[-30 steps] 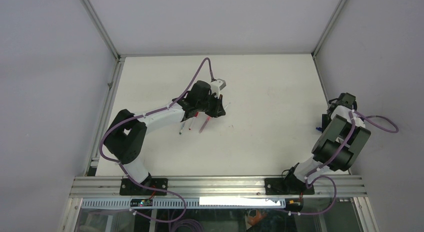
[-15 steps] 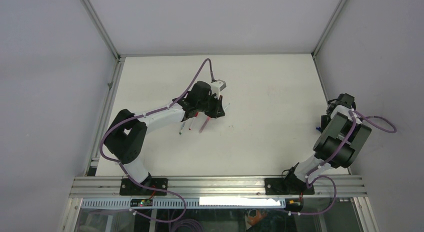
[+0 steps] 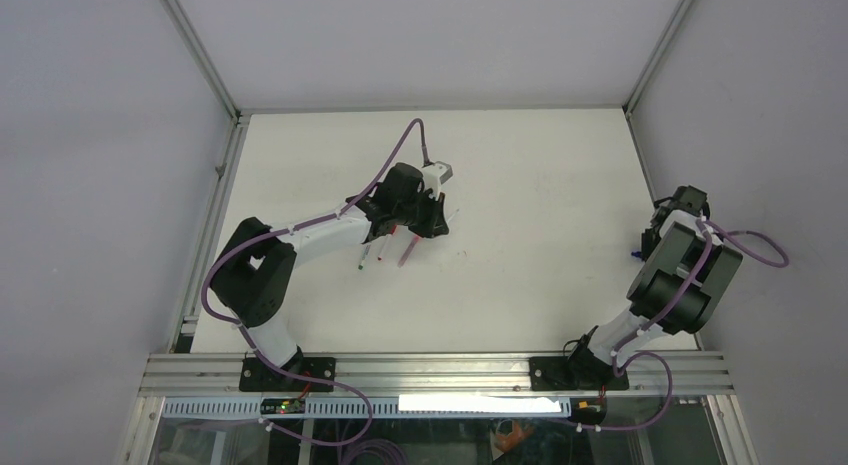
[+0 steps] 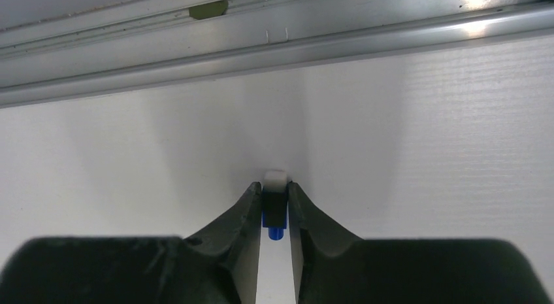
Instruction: Insert the pens into the pen caps
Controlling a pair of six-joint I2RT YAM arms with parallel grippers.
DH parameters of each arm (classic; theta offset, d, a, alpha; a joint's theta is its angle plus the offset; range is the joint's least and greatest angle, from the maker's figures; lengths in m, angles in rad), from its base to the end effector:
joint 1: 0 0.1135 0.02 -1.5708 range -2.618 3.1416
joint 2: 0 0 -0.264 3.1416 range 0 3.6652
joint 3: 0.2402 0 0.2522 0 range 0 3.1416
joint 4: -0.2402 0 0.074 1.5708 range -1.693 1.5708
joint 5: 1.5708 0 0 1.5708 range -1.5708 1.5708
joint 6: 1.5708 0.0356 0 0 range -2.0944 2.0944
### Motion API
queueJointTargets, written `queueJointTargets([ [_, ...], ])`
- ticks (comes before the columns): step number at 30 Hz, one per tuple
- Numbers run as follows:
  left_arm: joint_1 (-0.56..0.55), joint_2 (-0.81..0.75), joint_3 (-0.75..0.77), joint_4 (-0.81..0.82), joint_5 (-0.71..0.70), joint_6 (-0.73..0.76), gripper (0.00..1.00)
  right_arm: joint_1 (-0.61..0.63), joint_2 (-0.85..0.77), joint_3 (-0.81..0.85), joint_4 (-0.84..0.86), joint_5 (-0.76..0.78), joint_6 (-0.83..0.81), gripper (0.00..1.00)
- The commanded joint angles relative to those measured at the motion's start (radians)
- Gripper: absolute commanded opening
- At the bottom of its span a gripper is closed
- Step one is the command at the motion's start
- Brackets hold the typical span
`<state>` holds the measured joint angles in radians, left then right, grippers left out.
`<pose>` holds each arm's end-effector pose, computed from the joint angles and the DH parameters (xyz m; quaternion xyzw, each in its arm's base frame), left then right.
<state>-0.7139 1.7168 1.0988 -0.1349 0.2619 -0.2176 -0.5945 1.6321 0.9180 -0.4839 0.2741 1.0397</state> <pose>0.2751 -0.2505 0.2076 0.2738 0.8691 -0.2841 0.2984 0.2431 -0.1760 0.1611 0.7271 0.6477 -0.0904 0.2087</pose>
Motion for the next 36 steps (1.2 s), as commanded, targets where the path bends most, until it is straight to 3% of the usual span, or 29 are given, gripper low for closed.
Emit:
queueJointTargets([
  [1,-0.008,-0.026,0.011,0.012,-0.012,0.023,0.00,0.016,0.072,-0.034,-0.019,-0.052,-0.018,0.23],
  [12,-0.007,-0.003,0.012,0.017,-0.024,0.030,0.00,0.206,0.009,-0.037,-0.010,-0.059,-0.020,0.10],
  [16,-0.007,-0.003,0.013,0.037,-0.026,0.045,0.00,0.380,-0.008,-0.027,0.012,-0.064,-0.018,0.02],
  [21,-0.007,0.004,0.019,0.066,-0.028,0.059,0.00,0.616,-0.024,-0.016,0.080,-0.100,-0.040,0.00],
  [24,-0.007,0.011,0.014,0.087,-0.011,0.051,0.00,0.768,-0.055,-0.001,0.219,-0.186,-0.163,0.00],
  [28,-0.007,-0.006,-0.028,0.180,-0.003,0.018,0.00,0.897,-0.115,0.041,0.270,-0.203,-0.268,0.00],
  [36,-0.007,-0.060,-0.132,0.446,0.065,-0.091,0.00,0.963,-0.255,0.044,0.400,-0.308,-0.312,0.00],
])
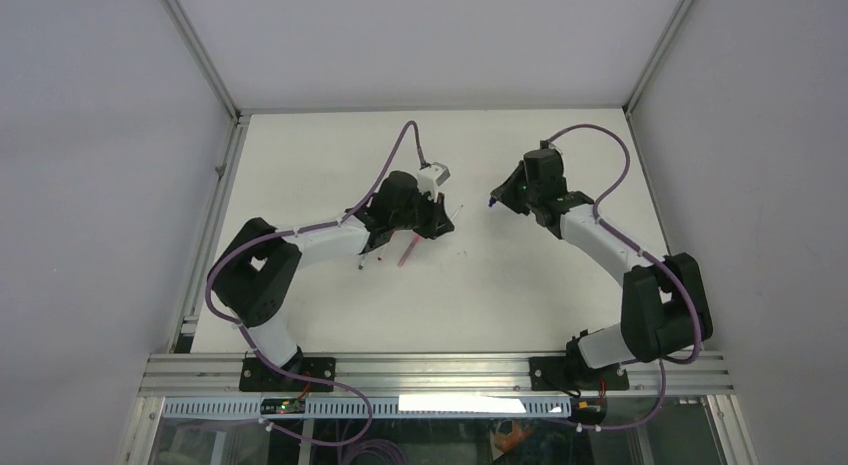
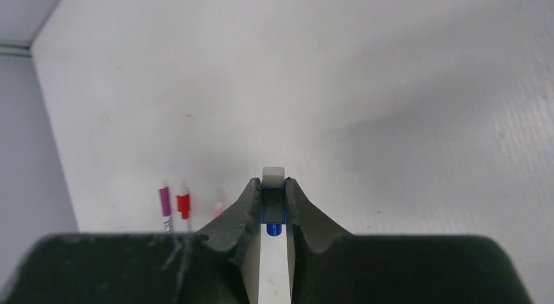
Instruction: Insert the pens into the pen caps
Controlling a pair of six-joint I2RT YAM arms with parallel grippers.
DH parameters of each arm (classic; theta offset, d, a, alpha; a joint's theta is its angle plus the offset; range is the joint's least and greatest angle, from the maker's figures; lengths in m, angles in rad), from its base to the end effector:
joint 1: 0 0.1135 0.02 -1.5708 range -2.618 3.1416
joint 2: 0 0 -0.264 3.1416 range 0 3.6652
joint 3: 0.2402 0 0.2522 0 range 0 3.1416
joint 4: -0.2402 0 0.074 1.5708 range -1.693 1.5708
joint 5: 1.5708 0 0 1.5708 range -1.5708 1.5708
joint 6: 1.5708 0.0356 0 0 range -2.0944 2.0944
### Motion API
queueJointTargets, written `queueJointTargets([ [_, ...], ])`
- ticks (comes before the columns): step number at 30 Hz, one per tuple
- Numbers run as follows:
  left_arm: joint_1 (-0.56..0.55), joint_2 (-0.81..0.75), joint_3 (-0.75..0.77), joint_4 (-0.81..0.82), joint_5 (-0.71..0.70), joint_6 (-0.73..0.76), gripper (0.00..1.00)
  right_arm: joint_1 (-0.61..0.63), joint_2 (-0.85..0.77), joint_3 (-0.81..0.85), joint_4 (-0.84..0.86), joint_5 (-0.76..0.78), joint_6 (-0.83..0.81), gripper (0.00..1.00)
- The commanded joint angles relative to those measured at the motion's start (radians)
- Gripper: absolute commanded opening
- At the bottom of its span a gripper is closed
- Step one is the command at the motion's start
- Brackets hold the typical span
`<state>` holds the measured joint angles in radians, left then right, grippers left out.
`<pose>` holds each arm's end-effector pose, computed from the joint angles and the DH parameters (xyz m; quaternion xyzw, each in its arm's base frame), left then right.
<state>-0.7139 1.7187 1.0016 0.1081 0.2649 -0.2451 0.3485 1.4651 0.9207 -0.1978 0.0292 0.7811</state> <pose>0.2749 -0.2505 0.1969 0.2635 0.8406 -0.3154 0.3528 0.2950 0.1061 0.2264 0.2022 0.8927 0.2041 0.3472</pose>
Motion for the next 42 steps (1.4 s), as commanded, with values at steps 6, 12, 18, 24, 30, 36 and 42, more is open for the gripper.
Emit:
queueJointTargets([
  [6,-0.006,-0.137,-0.129,0.433,0.123,-0.129,0.00,0.031,-0.142,0.055,0.159,-0.187,-0.063,0.00],
  [12,-0.007,-0.192,-0.151,0.527,0.151,-0.145,0.00,0.060,-0.161,0.069,0.170,-0.209,-0.084,0.00],
  [18,-0.007,-0.208,-0.148,0.524,0.172,-0.145,0.00,0.073,-0.190,0.065,0.185,-0.197,-0.080,0.00],
  [24,-0.007,-0.221,-0.165,0.528,0.161,-0.141,0.00,0.074,-0.285,0.043,0.229,-0.140,-0.083,0.00],
  [30,-0.007,-0.231,-0.167,0.540,0.160,-0.135,0.00,0.074,-0.320,0.043,0.252,-0.154,-0.080,0.00],
  [36,-0.007,-0.233,-0.176,0.564,0.160,-0.135,0.00,0.078,-0.311,0.042,0.257,-0.164,-0.075,0.00],
  [42,-0.007,-0.244,-0.184,0.581,0.162,-0.137,0.00,0.087,-0.306,0.038,0.262,-0.169,-0.070,0.00],
])
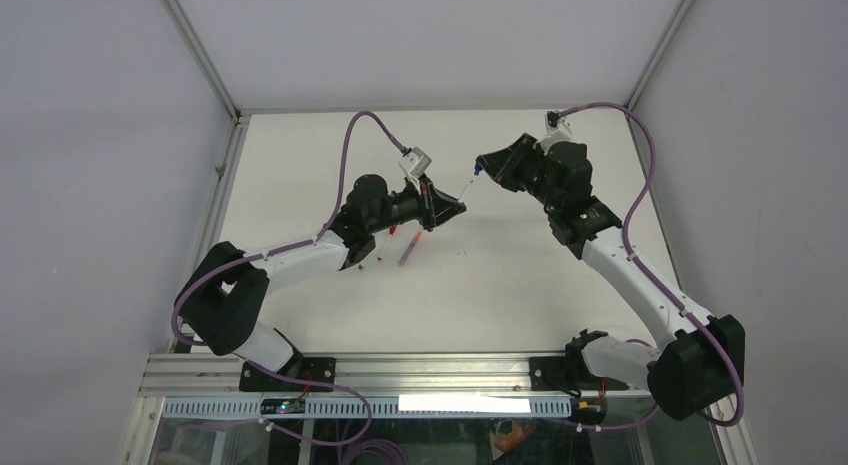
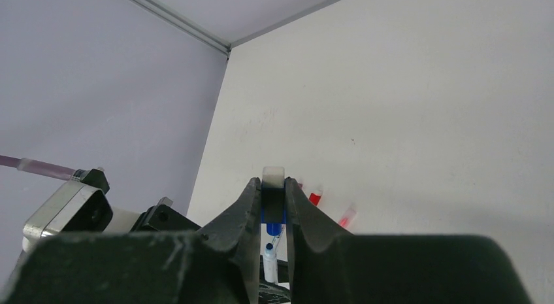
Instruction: Insert the pens into the pen caps
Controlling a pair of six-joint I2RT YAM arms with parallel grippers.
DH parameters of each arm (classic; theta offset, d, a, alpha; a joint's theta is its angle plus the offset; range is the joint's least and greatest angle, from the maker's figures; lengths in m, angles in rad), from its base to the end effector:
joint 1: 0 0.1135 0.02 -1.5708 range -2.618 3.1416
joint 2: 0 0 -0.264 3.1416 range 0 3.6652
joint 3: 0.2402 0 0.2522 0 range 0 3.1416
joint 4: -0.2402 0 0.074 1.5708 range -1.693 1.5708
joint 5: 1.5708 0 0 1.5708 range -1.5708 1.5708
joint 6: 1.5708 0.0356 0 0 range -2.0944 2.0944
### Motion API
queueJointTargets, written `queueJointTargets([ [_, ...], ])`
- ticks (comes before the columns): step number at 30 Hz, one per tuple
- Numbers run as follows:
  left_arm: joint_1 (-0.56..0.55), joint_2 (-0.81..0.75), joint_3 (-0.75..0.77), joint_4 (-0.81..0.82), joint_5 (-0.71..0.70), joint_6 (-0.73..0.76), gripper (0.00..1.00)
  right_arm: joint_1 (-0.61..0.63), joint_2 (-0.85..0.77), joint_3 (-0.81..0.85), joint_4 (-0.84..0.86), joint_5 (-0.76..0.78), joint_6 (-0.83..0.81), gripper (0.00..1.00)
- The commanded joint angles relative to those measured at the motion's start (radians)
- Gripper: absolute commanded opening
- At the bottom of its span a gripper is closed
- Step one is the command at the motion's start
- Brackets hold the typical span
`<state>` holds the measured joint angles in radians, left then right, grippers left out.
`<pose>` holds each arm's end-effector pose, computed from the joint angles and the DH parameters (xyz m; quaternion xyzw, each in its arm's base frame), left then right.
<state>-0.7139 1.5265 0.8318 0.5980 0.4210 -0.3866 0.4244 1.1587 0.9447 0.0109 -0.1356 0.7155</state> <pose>0.2481 -0.2342 0.2562 0.2565 0.6916 -0.4756 0.4793 0.2472 0.1170 0.3400 0.0698 0.7714 0.3843 0.5024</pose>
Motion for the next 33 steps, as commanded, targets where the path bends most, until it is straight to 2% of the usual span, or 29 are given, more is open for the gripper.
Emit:
queueJointTargets([
  [1,-0.007,-0.053,-0.014,0.091,0.004,0.006,0.00,0.014,0.001,0.016,0.054,-0.005,-0.004,0.00],
  [33,-0.004,-0.068,-0.025,0.080,-0.024,0.025,0.00,0.050,-0.064,-0.014,0.037,0.030,0.004,0.00],
])
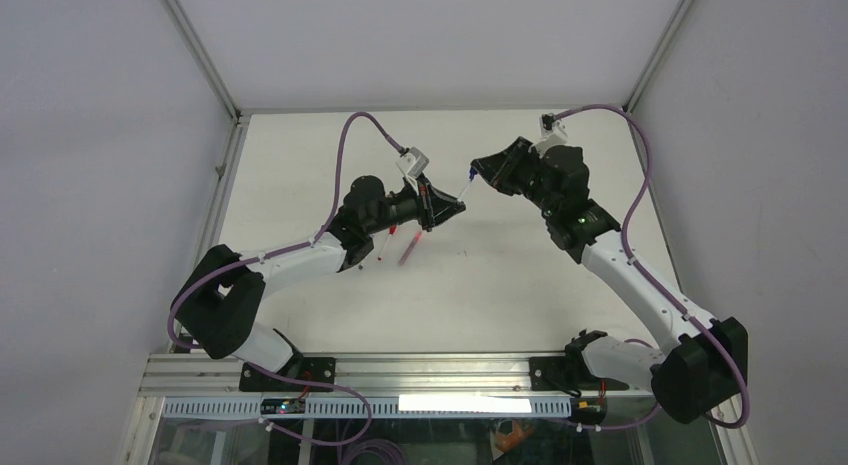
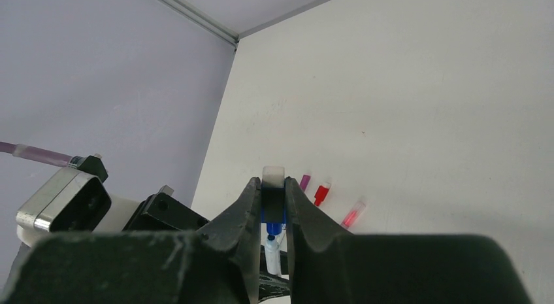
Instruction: Insert the pens into the pen caps
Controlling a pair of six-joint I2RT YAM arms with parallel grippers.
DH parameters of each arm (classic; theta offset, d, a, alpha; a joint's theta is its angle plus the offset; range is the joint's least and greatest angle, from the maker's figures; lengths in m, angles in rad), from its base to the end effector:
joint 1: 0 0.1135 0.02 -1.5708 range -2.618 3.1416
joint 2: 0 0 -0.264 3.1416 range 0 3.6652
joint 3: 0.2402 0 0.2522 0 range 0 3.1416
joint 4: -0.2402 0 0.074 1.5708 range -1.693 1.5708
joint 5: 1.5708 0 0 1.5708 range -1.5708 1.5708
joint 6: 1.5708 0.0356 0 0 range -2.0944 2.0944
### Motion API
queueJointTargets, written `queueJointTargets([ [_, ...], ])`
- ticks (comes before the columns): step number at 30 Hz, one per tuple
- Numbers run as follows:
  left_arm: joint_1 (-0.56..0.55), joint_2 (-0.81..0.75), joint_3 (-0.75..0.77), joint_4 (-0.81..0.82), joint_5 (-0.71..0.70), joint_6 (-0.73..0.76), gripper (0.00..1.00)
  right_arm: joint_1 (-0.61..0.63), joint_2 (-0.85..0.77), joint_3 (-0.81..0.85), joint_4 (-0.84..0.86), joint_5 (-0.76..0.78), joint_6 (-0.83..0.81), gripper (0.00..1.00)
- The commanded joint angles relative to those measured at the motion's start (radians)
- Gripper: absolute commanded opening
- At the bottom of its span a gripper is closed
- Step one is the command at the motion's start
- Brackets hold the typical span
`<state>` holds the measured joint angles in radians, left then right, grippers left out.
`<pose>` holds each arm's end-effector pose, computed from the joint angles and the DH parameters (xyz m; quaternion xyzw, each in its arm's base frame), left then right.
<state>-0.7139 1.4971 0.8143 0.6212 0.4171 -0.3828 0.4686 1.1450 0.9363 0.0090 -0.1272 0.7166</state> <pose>0.2436 -0.2301 0.2622 0.2573 0.6796 -0.4781 0.4933 0.2390 0.1260 0.3402 0.0556 0.7716 0.3937 0.4966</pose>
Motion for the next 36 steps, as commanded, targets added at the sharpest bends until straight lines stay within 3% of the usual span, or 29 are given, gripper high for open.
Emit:
queueJointTargets([
  [1,-0.005,-0.040,-0.007,0.057,-0.019,0.021,0.00,0.006,-0.054,-0.008,0.042,0.024,0.002,0.00],
  [36,0.002,-0.040,-0.012,0.067,-0.014,0.019,0.00,0.009,-0.040,-0.039,0.089,0.049,0.015,0.00],
])
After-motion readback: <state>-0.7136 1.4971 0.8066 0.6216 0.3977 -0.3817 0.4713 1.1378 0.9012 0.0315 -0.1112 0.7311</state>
